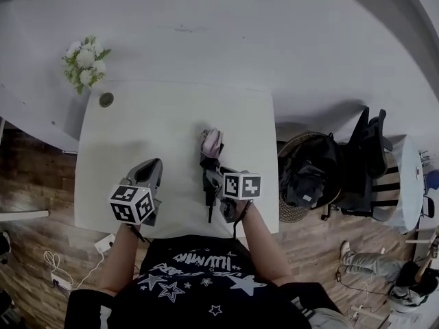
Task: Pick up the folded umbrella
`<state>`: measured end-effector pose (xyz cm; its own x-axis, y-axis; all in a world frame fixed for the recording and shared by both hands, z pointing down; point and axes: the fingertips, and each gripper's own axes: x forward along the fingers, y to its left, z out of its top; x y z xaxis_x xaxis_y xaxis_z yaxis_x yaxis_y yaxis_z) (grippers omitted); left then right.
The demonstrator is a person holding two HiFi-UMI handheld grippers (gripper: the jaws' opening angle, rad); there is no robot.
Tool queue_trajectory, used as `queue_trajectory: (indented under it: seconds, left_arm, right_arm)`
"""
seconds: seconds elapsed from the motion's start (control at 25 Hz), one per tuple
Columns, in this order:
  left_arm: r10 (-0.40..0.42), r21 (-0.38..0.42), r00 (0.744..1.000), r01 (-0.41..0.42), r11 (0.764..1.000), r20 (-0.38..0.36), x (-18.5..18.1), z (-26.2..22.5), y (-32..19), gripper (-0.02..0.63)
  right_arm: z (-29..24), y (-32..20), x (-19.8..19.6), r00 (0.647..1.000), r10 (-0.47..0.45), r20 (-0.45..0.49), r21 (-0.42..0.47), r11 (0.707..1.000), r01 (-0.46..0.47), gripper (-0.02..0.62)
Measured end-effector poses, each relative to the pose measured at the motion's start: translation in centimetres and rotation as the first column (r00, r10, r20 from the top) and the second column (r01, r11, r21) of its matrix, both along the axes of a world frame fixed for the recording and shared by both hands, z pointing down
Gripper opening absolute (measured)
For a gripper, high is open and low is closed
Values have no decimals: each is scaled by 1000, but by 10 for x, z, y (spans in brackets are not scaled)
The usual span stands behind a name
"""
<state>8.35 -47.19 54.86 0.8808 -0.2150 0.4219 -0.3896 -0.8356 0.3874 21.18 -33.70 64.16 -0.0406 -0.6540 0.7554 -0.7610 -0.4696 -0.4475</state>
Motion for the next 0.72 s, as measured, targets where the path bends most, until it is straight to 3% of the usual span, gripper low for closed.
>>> queue_trajectory:
  seconds: [0.32, 0.72]
  left_arm:
    - [-5, -21, 1000, 5, 1000, 4, -2, 6, -5, 3]
    - [-26, -29, 999, 26, 999, 20, -13, 13, -10, 3]
  right_arm:
    - [12, -16, -14, 998, -13, 64, -17, 1000, 14, 250]
    - [17, -29, -23, 996, -73, -50, -83, 994, 69, 258]
